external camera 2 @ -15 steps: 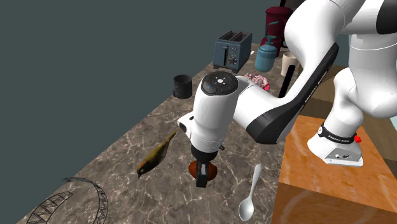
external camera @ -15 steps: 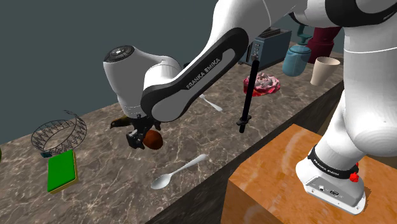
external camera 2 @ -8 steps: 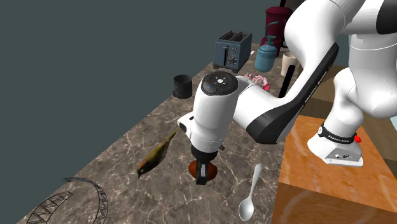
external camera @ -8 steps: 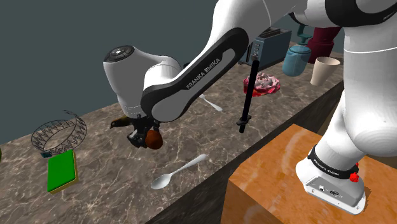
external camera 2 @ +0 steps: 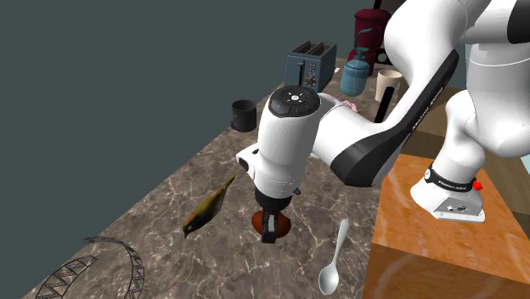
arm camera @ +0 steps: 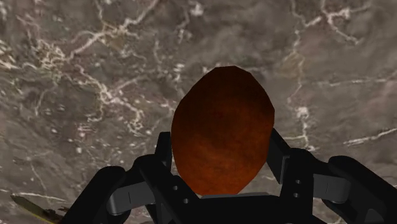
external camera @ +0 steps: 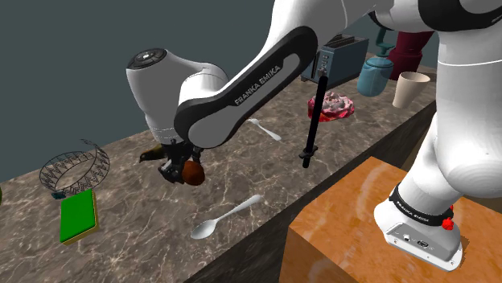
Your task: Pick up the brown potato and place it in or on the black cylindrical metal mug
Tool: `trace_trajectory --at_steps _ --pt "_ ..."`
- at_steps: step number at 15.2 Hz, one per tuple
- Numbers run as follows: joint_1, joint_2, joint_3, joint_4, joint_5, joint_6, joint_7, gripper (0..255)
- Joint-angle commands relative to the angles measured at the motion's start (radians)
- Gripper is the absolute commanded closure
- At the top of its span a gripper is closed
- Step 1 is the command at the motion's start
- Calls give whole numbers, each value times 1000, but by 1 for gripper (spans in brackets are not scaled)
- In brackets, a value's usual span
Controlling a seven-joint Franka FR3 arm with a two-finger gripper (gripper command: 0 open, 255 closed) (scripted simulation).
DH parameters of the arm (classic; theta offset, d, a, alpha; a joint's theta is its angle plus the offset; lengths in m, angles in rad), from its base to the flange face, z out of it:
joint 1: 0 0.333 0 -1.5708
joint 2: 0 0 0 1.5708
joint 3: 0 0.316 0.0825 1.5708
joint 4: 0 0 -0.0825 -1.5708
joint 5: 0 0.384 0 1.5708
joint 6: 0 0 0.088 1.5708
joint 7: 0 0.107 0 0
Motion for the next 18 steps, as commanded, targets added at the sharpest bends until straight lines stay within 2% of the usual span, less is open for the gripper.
trace_trajectory --at_steps 1,18 --pt "-4 -14 5 8 11 -20 -10 255" --pt "-17 -99 32 126 80 -207 -72 255"
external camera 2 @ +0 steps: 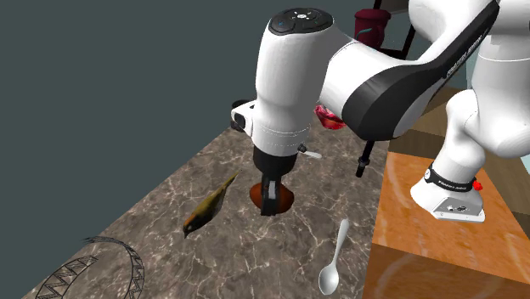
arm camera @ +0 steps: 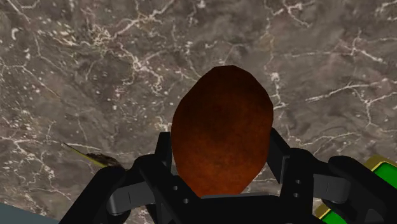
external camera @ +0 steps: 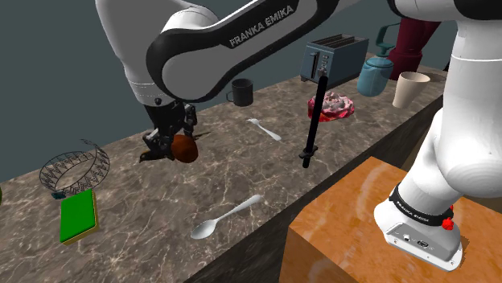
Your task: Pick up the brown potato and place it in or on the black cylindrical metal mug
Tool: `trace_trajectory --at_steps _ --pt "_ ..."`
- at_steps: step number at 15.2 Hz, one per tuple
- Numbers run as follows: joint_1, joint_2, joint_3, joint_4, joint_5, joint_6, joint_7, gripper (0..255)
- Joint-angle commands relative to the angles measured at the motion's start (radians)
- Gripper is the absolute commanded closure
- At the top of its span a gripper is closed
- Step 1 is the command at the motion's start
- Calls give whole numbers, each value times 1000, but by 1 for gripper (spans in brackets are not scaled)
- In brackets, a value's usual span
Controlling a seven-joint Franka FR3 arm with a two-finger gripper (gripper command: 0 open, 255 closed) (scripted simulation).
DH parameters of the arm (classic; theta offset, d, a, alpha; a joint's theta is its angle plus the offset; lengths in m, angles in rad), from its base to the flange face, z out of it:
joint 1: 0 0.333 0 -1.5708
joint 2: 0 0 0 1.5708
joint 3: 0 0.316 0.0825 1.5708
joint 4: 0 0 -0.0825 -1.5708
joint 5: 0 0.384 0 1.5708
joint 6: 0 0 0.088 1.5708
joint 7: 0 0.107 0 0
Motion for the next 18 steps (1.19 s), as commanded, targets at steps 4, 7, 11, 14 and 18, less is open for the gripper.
trace_trajectory --at_steps 4,7,11,14,18 --pt "0 -16 5 44 14 -58 -14 255" --pt "1 -23 7 76 20 -95 -22 255" --pt "3 -28 10 117 26 -139 -31 255" --pt "-49 -51 -10 89 45 -120 -100 255" --pt "-111 -67 -39 71 65 -102 -193 255"
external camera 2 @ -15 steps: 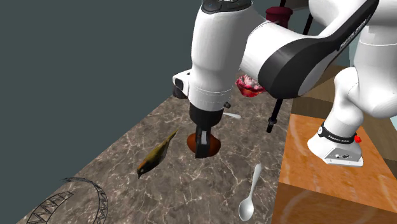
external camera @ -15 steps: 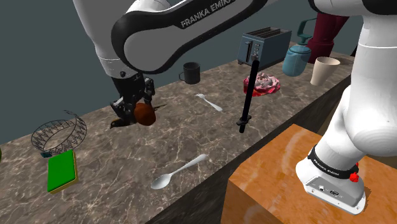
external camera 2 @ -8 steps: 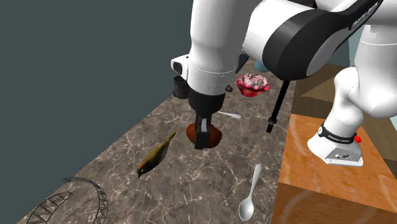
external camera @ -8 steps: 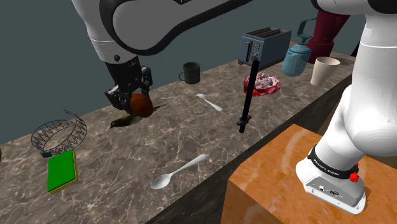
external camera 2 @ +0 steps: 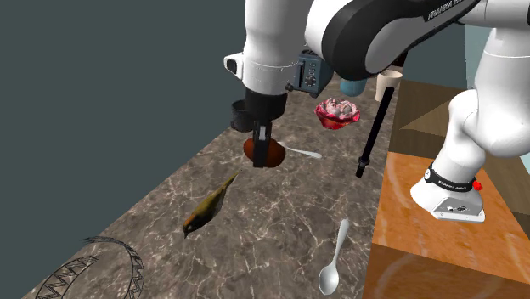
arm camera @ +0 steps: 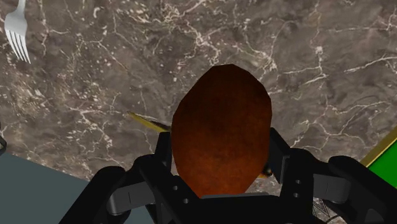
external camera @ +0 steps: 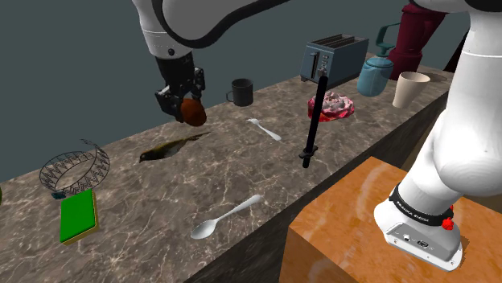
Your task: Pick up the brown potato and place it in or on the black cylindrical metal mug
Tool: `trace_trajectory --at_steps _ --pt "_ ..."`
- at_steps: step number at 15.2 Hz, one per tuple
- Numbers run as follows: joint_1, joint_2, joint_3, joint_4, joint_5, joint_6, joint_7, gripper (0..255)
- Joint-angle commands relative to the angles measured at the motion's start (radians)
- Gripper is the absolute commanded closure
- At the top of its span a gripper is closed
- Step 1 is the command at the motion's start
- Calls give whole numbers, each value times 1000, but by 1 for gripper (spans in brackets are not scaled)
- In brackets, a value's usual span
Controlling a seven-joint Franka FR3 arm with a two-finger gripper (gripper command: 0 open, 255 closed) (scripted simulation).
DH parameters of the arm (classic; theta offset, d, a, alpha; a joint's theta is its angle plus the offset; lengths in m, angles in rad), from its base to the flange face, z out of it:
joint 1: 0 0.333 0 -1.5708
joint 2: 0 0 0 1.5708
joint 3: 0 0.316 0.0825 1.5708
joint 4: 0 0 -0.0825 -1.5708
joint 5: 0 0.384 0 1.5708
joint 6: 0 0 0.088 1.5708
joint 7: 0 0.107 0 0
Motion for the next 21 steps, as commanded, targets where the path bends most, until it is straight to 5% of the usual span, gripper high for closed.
trace_trajectory --at_steps 1,11,21 --pt "-30 -1 -16 -2 7 9 -48 255" --pt "-161 39 -91 57 29 17 -264 255" --pt "-267 179 -156 264 28 -33 -460 255"
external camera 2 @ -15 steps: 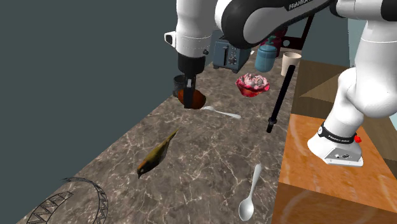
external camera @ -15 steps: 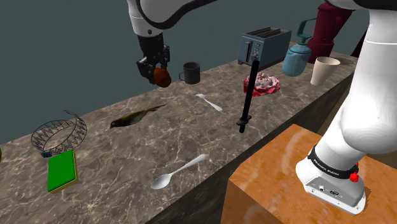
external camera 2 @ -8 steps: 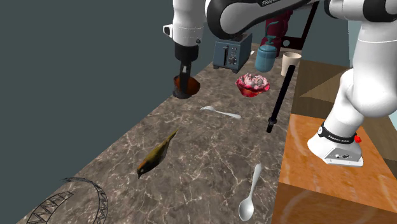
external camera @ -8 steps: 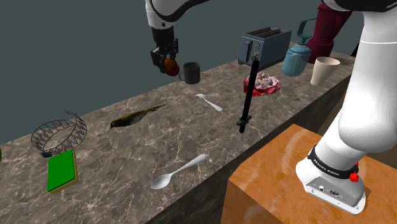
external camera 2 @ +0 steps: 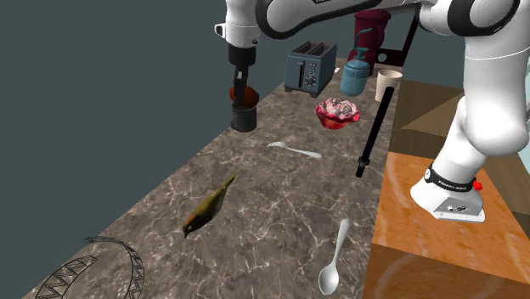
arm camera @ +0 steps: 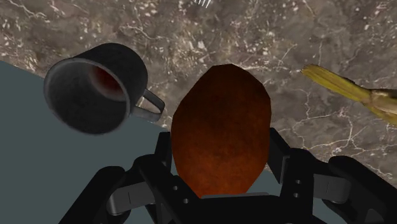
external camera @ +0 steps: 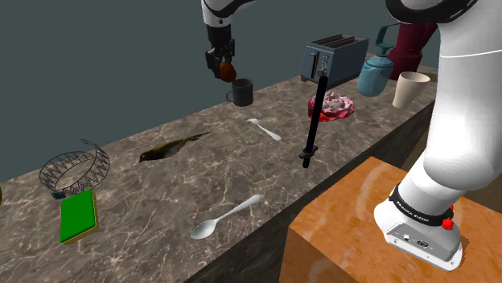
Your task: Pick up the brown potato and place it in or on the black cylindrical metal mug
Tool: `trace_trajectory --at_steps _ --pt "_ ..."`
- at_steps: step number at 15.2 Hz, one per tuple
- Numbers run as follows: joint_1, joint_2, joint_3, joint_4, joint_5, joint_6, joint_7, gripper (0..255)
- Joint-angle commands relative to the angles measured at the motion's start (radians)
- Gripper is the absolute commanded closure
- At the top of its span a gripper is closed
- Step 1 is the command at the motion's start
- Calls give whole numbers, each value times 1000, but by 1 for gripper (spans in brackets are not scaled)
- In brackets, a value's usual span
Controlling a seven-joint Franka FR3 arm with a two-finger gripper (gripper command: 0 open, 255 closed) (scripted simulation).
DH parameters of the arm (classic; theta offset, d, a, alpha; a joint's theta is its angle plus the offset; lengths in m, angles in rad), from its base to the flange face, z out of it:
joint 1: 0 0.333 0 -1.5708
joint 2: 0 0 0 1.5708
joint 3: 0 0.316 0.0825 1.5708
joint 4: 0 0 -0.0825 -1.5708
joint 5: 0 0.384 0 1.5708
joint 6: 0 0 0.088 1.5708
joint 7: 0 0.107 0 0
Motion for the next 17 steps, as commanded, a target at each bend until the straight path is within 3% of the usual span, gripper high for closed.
trace_trajectory --at_steps 1,5,9,17 --pt "-17 40 -12 59 -2 -16 -37 255" --pt "-47 137 -34 211 -7 -66 -111 255" --pt "-65 272 -55 434 -15 -147 -185 255" --pt "-83 247 -54 283 -15 -23 -172 255"
